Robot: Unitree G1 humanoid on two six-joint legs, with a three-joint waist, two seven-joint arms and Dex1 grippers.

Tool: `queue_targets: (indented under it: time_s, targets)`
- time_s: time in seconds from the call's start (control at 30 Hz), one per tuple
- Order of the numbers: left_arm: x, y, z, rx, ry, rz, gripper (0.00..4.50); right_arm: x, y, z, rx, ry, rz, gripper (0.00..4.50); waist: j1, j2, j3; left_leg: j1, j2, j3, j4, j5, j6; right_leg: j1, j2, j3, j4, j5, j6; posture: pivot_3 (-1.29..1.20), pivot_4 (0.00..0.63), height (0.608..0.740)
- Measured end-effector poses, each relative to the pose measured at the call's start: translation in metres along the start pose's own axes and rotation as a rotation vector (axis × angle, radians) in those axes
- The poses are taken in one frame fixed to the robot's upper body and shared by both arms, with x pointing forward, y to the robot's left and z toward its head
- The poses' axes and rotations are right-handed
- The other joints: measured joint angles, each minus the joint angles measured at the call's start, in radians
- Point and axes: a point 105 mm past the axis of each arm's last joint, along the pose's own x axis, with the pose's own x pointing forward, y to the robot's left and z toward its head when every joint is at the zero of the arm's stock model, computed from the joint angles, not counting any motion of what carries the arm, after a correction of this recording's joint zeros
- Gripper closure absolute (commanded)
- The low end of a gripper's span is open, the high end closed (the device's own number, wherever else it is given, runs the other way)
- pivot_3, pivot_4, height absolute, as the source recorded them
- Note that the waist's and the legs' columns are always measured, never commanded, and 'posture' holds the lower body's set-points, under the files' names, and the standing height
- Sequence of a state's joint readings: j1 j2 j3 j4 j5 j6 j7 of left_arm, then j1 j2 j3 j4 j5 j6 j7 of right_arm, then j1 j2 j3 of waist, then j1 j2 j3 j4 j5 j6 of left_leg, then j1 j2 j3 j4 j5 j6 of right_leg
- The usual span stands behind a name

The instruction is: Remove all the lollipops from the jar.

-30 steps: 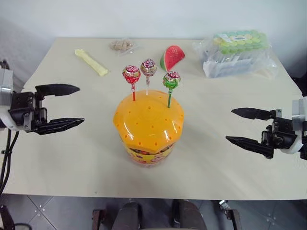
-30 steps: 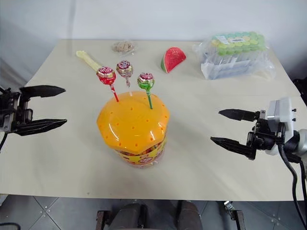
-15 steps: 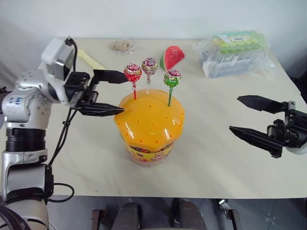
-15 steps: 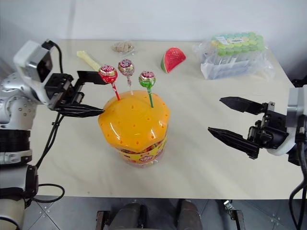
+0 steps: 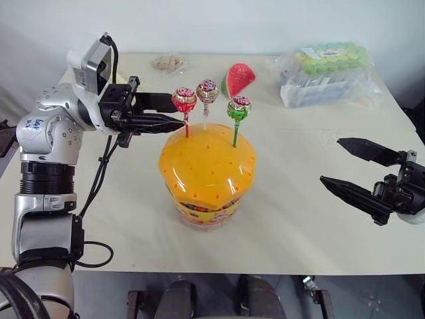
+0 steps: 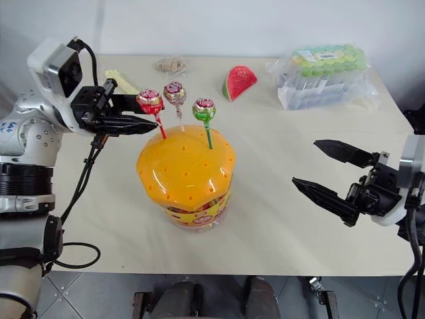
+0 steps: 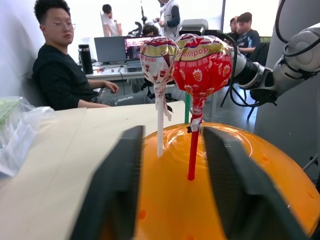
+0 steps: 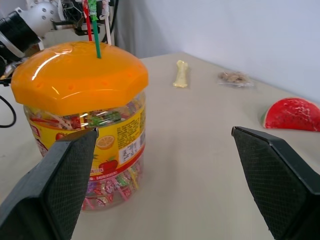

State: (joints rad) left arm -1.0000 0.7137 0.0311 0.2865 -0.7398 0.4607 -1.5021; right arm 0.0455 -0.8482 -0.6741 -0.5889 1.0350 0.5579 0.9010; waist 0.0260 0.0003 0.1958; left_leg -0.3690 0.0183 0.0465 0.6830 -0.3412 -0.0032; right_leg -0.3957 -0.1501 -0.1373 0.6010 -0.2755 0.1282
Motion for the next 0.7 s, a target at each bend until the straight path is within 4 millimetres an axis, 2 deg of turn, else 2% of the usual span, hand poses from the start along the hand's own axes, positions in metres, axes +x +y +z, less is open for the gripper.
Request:
queue_targets:
  time_s: [0.07,0.43,0.53,0.63,0.7]
  targets:
    - [0.002,-0.001,-0.001,-0.009,0.0,-0.011,4.48,0.0,0.0,0.001,-0.01,-0.004,-0.003,0.0,0.001,0.0,0.0,0.0,0.0,0.0,0.0,0.0,0.0,0.0,0.0,0.0,0.0,0.0,0.0,0.0,0.15,0.74]
    - [0.008,-0.003,0.002,-0.002,0.002,-0.037,4.48,-0.002,-0.001,0.0,-0.024,-0.004,-0.012,0.0,0.001,-0.001,0.0,0.0,0.0,0.001,0.001,0.0,0.001,0.0,0.0,0.001,0.0,0.0,0.0,0.0,0.15,0.74]
    - [0.01,0.001,0.006,-0.034,-0.019,-0.038,4.48,-0.002,-0.002,0.0,-0.027,-0.001,-0.016,0.0,0.003,-0.001,0.001,0.0,0.0,0.001,0.001,0.0,0.001,0.0,0.0,0.001,0.0,0.0,0.0,0.0,0.15,0.74]
    - [0.005,0.004,0.01,-0.088,0.04,-0.006,3.89,-0.002,-0.002,0.0,-0.028,0.0,-0.02,0.0,0.0,-0.002,0.001,0.0,0.0,0.001,0.001,0.0,0.001,0.0,0.0,0.001,0.0,0.0,0.0,0.0,0.15,0.74]
    - [0.002,0.004,0.009,-0.088,0.063,0.014,3.31,-0.003,-0.004,-0.001,-0.027,0.001,-0.025,0.0,-0.002,-0.002,0.001,0.0,0.0,0.002,0.001,-0.001,0.001,-0.001,0.0,0.002,0.001,0.0,0.0,0.0,0.15,0.74]
